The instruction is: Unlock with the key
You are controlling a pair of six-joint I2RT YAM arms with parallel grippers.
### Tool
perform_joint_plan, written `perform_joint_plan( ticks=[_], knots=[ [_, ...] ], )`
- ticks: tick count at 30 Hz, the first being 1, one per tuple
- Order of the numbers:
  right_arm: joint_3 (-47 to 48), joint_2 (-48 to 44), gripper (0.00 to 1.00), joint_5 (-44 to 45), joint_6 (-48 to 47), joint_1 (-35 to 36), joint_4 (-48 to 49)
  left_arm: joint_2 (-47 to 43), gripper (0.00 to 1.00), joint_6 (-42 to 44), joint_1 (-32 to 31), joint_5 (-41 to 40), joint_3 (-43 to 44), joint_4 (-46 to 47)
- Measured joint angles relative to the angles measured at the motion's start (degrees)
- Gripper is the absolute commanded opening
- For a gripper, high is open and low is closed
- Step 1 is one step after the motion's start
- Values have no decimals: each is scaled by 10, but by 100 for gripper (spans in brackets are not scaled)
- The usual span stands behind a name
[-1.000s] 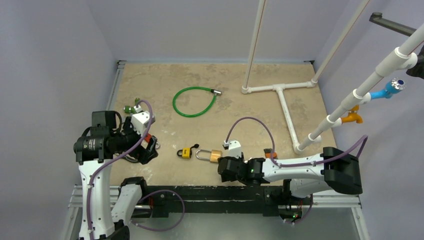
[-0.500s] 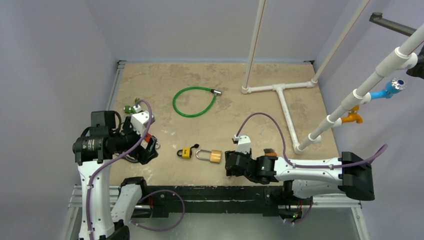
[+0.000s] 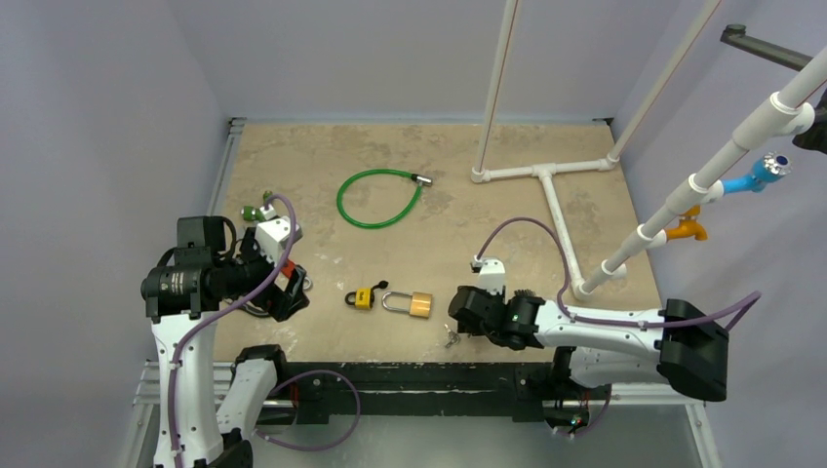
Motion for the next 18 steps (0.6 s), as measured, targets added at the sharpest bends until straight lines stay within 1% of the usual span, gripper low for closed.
perform_joint_plan(
  ticks=[10,15,18],
  knots=[
    [0,61,37,-3,0,0,9,0,100,0,0,2,0,0],
    [1,72,26,-3,0,-1,14,0,100,0,0,2,0,0],
    [4,76,18,-3,0,-3,16,0,100,0,0,2,0,0]
  ],
)
